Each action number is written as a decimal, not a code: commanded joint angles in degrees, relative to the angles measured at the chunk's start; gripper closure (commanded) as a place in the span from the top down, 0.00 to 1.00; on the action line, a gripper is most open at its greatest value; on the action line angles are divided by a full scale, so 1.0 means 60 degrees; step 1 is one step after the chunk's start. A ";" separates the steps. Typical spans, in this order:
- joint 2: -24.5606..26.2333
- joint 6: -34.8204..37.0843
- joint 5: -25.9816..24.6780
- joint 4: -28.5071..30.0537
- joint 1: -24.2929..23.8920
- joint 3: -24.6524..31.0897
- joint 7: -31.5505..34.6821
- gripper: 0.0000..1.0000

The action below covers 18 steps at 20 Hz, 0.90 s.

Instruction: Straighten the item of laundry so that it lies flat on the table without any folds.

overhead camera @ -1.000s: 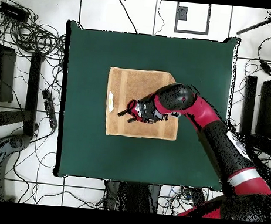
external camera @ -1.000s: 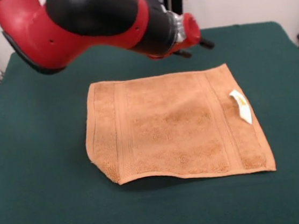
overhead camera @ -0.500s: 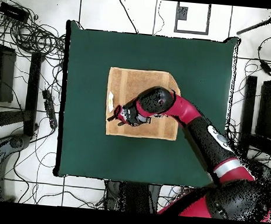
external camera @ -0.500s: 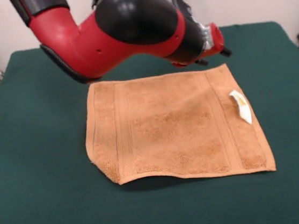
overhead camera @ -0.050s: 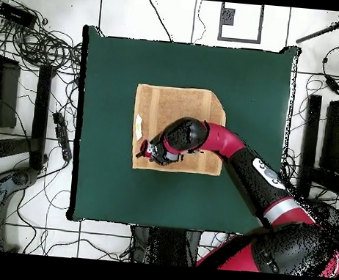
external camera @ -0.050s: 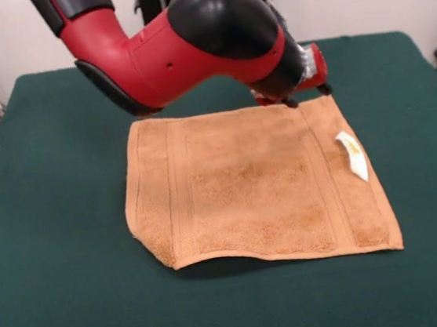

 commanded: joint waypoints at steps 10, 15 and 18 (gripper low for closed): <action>0.0215 -0.1745 -0.0022 0.1044 -0.0019 -0.0298 0.0152 1.00; 0.0433 -0.1993 0.0695 0.1607 -0.0417 0.0395 0.0028 1.00; 0.0515 -0.2164 0.0980 0.1807 -0.0521 0.0648 0.0009 1.00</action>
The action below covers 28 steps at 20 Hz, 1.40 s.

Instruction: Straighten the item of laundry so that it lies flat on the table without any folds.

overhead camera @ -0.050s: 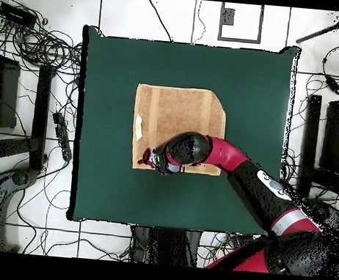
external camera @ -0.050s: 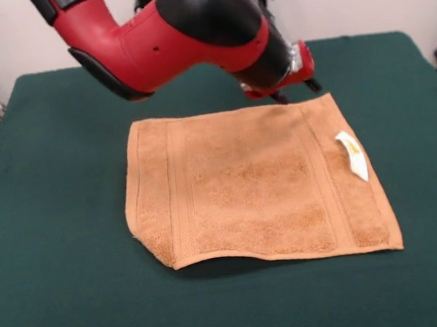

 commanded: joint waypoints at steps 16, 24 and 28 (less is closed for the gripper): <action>0.0418 -0.2423 0.0537 0.0732 0.0039 0.1320 -0.0093 1.00; 0.0132 -0.2484 -0.0036 -0.0084 0.0531 0.0664 -0.0344 1.00; -0.0139 -0.2441 -0.0105 -0.0231 0.0677 0.0496 -0.0289 1.00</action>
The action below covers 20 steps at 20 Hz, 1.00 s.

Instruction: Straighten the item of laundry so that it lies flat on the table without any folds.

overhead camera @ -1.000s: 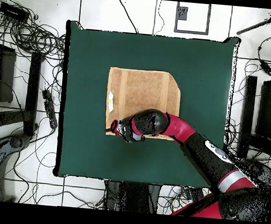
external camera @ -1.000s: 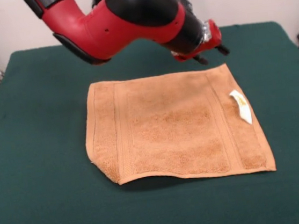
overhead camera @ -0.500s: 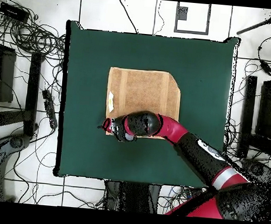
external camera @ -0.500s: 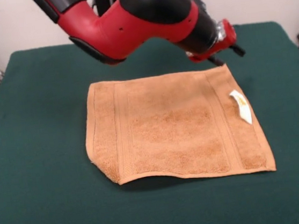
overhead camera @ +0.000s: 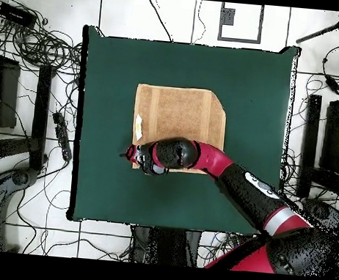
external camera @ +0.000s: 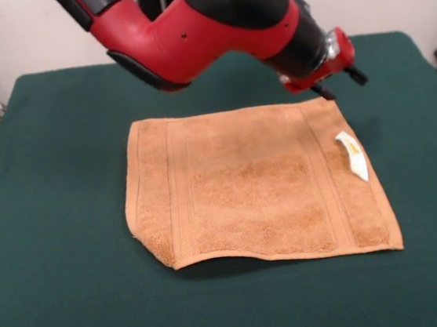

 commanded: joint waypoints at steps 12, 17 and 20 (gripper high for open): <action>-0.0417 -0.0019 -0.1663 -0.1935 0.1287 -0.1191 -0.0732 1.00; -0.0544 0.0200 -0.1693 -0.1998 0.1317 -0.1212 -0.0676 1.00; -0.0355 0.0403 -0.1742 -0.2176 0.1444 -0.1440 -0.0738 1.00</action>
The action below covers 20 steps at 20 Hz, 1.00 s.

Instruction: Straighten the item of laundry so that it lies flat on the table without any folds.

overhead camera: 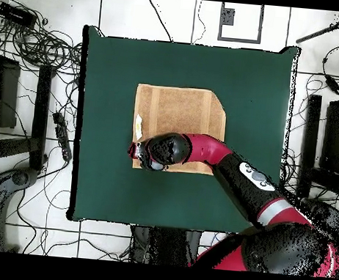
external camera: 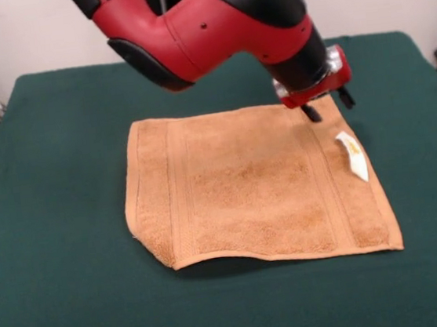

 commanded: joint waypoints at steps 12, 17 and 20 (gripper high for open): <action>0.1083 0.0924 0.0742 -0.0503 0.0119 -0.1151 -0.0045 1.00; 0.1246 0.0730 0.0742 -0.0175 0.0078 -0.1372 -0.0139 1.00; 0.1313 0.0613 0.0676 0.0015 0.0054 -0.1476 -0.0194 1.00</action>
